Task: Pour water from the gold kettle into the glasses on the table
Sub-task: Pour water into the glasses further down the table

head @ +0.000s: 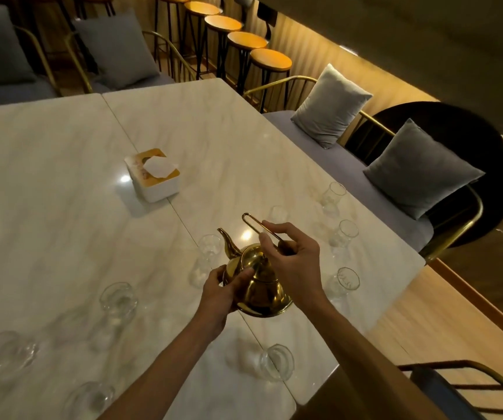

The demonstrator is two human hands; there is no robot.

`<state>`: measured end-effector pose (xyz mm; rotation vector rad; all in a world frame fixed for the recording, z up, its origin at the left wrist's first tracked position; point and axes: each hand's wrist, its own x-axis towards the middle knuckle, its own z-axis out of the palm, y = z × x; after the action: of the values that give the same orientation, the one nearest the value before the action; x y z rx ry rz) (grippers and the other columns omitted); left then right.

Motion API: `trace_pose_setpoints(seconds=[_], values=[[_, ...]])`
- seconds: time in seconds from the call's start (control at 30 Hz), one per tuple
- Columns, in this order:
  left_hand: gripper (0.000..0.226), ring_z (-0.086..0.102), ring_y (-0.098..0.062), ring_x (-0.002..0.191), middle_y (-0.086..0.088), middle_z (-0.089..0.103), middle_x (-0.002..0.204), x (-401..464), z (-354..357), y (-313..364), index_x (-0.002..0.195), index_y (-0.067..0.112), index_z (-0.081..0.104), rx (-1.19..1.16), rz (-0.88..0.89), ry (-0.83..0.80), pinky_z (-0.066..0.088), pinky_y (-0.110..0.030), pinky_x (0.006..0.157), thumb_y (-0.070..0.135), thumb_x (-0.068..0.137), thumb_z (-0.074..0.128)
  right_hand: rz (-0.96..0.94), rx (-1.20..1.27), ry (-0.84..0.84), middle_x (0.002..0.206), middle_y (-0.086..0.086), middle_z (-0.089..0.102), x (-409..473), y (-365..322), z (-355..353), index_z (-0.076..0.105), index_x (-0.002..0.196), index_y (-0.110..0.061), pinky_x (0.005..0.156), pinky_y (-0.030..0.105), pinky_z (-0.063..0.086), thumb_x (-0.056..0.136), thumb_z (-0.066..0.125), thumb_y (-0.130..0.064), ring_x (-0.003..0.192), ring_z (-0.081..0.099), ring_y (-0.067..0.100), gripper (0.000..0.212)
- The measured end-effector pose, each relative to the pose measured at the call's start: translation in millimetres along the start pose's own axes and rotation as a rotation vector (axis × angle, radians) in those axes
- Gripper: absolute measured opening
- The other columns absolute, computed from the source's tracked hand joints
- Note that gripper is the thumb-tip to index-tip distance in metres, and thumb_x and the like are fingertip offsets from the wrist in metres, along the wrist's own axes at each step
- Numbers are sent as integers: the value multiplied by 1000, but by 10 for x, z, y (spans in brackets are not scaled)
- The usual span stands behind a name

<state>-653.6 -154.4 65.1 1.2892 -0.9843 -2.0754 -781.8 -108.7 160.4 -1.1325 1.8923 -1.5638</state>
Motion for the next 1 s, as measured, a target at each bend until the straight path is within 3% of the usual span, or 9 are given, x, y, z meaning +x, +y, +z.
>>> trace_pose_setpoints(seconds=[0.13, 0.23, 0.37, 0.47, 0.53, 0.63, 0.7, 0.87, 1.0], values=[[68, 66, -24, 106, -4, 65, 124, 162, -113, -59, 136, 17, 52, 4, -53, -3, 63, -41, 77, 39, 78, 78, 52, -48, -36, 74, 3, 71, 106, 118, 158, 72, 107, -40, 68, 30, 62, 91, 73, -25, 62, 66, 26, 22], [68, 66, -26, 108, -8, 67, 123, 236, -170, -82, 131, 15, 56, -17, -93, -15, 61, -48, 82, 43, 72, 79, 88, -86, -60, 63, 10, 64, 181, 159, 241, 73, 107, -42, 62, 27, 56, 92, 73, -28, 56, 59, 26, 20], [63, 64, -29, 109, -11, 67, 121, 300, -203, -82, 127, 14, 57, -49, -158, -37, 59, -46, 78, 40, 74, 77, 112, -164, -79, 75, 15, 68, 288, 187, 360, 69, 103, -47, 62, 32, 57, 92, 71, -30, 64, 61, 31, 20], [48, 64, -31, 108, -14, 68, 119, 365, -210, -77, 119, 14, 61, -69, -199, -35, 58, -48, 78, 36, 79, 77, 125, -207, -103, 78, 14, 70, 371, 196, 402, 72, 105, -41, 60, 37, 56, 93, 71, -30, 60, 59, 28, 16], [54, 64, -32, 110, -15, 68, 121, 413, -213, -85, 122, 11, 61, -75, -222, -37, 59, -51, 81, 38, 79, 78, 138, -225, -124, 82, 10, 72, 426, 197, 422, 73, 108, -35, 62, 34, 57, 93, 70, -30, 65, 62, 25, 16], [66, 63, -33, 112, -15, 68, 122, 458, -210, -95, 128, 7, 58, -95, -243, -40, 59, -51, 82, 42, 76, 79, 158, -257, -166, 85, -13, 72, 514, 215, 461, 74, 111, -29, 60, 16, 54, 93, 70, -31, 74, 66, 5, 18], [66, 64, -34, 112, -15, 68, 122, 478, -204, -101, 129, 5, 58, -113, -251, -42, 59, -49, 81, 42, 78, 77, 159, -296, -197, 90, -19, 71, 573, 216, 487, 74, 113, -27, 59, 7, 47, 94, 70, -32, 73, 65, -1, 21], [62, 66, -30, 106, -12, 73, 112, 505, -182, -86, 123, 6, 63, -142, -273, -87, 58, -45, 75, 46, 77, 73, 162, -357, -222, 91, -8, 74, 679, 249, 551, 74, 114, -27, 62, 23, 52, 93, 70, -34, 65, 64, 11, 22], [55, 65, -25, 99, -7, 72, 106, 526, -147, -78, 116, 10, 65, -151, -306, -97, 56, -42, 70, 48, 77, 71, 169, -400, -239, 97, -4, 73, 752, 291, 580, 73, 116, -24, 63, 22, 47, 93, 69, -33, 63, 60, 5, 25]])
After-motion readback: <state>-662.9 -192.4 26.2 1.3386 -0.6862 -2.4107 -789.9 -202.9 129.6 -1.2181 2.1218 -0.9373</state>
